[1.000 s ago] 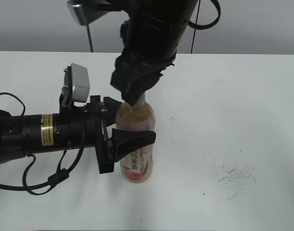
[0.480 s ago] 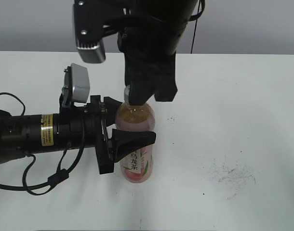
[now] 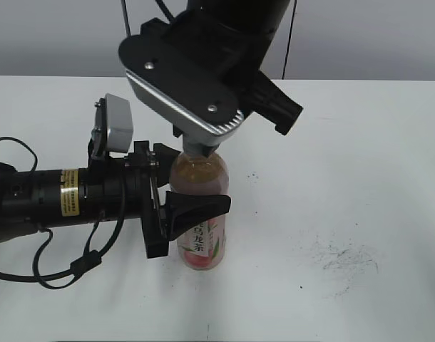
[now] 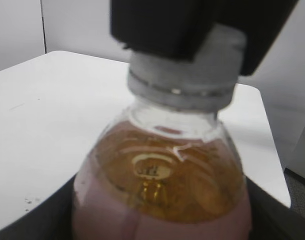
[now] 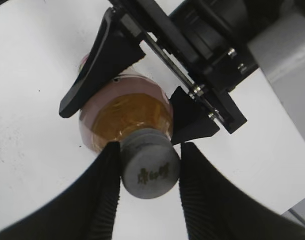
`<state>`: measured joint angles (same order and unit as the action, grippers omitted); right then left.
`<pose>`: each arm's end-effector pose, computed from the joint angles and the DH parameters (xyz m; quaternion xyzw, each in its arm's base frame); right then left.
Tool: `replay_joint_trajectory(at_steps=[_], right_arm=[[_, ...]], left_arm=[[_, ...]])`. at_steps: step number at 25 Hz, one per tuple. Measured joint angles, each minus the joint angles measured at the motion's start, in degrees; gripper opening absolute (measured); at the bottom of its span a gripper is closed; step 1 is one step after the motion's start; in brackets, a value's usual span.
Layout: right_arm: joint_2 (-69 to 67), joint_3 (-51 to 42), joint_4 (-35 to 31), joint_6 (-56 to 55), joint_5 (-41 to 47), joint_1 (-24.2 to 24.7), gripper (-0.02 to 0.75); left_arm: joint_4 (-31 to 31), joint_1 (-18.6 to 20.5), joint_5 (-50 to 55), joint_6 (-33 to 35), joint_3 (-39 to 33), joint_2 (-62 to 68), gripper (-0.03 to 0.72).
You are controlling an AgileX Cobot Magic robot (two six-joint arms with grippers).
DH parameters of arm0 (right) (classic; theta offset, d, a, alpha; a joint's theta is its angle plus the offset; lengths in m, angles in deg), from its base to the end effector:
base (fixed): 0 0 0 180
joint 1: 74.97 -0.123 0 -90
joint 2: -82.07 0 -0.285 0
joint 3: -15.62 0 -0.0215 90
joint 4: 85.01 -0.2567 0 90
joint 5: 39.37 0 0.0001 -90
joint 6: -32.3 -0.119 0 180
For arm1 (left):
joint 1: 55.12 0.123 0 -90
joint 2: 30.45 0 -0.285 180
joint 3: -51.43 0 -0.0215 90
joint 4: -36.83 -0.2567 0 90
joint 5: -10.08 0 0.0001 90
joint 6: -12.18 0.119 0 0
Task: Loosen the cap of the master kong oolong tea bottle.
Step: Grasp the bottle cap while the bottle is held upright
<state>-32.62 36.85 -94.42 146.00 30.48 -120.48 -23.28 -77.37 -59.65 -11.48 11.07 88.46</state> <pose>0.2748 0.3058 0.2754 -0.9669 0.1944 -0.0146 0.1648 0.2553 -0.2090 0.1211 0.4482 0.6151 -0.4309 0.4848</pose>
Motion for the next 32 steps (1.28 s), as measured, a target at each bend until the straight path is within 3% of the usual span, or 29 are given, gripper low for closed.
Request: replay_joint_trajectory(at_steps=[3,8,12,16,21,27,32], right_arm=[[0.00,0.00,0.23,-11.08,0.00,-0.10,0.295],[0.00,0.00,0.12,-46.51,0.00,-0.35,0.540],[0.00,0.00,-0.50,-76.18,0.00,-0.35,0.540],[0.00,0.00,-0.26,-98.17,0.00,-0.35,0.524],[0.00,0.00,3.31,-107.16,0.05,-0.40,0.520],[0.00,0.00,4.44,-108.49,0.05,-0.40,0.419],[0.00,0.00,4.05,-108.08,0.05,-0.47,0.389]], left_arm=[[-0.15,0.00,0.00,0.00,0.00,0.00,0.449],[-0.15,0.00,0.00,-0.05,0.00,0.00,0.449],[-0.09,0.00,0.00,-0.05,0.00,0.00,0.449],[-0.09,0.00,0.00,-0.05,0.00,0.00,0.449],[-0.09,0.00,0.00,-0.05,0.00,0.00,0.449],[0.11,0.00,0.00,-0.05,0.00,0.00,0.448],[0.15,0.00,0.00,-0.05,0.00,0.00,0.448]])
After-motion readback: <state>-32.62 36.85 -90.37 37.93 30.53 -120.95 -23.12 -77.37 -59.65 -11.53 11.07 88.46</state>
